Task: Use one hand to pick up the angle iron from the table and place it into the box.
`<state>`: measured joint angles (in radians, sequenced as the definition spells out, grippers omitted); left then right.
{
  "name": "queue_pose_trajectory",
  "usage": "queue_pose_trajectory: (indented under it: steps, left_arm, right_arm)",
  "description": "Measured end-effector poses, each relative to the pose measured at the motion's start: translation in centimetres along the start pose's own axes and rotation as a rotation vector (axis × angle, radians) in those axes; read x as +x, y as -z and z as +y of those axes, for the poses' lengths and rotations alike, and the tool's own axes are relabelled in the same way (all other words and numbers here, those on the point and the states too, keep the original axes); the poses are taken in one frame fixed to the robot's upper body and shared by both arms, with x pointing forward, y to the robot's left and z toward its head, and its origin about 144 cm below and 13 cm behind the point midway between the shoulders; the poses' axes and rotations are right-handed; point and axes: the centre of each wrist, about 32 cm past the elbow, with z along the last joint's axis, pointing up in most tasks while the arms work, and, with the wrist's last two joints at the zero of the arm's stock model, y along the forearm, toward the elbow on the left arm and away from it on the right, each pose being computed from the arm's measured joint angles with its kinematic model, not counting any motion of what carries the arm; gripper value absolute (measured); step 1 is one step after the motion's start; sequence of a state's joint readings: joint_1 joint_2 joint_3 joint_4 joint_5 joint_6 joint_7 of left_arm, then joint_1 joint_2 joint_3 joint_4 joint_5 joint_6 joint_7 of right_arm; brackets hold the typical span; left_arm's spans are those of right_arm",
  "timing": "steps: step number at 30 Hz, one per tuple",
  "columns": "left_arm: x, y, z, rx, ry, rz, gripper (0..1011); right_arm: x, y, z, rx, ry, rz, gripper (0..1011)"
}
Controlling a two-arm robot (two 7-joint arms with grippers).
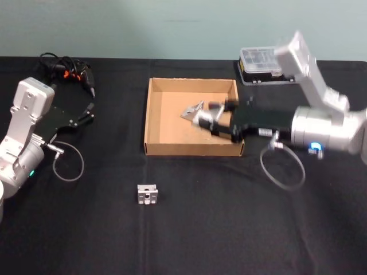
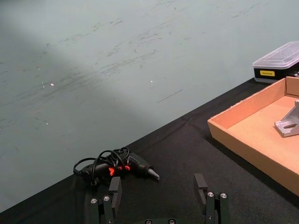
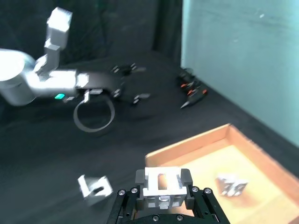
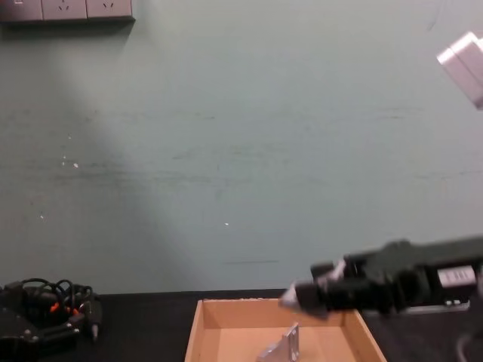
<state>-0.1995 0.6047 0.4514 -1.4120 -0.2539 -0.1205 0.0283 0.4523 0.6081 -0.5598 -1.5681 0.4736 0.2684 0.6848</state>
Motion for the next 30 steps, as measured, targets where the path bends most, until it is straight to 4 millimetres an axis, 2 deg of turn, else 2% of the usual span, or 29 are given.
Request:
queue_pose_trajectory:
  steps: [5,10,15,30]
  left_arm:
    - [0.0,0.0,0.0,0.000,0.000,0.000,1011]
    - [0.0,0.0,0.0,0.000,0.000,0.000,1011]
    - [0.0,0.0,0.0,0.000,0.000,0.000,1011]
    - [0.0,0.0,0.0,0.000,0.000,0.000,1011]
  right_arm:
    - [2.3,-1.7,1.2,-0.019,0.045,0.007,456]
    - [3.9,-2.4,2.4,-0.060,0.087,0.018,456]
    - [5.6,-2.5,3.9,-0.175,0.120,0.050,456]
    - [6.6,-1.6,6.3,-0.332,0.138,0.047,456]
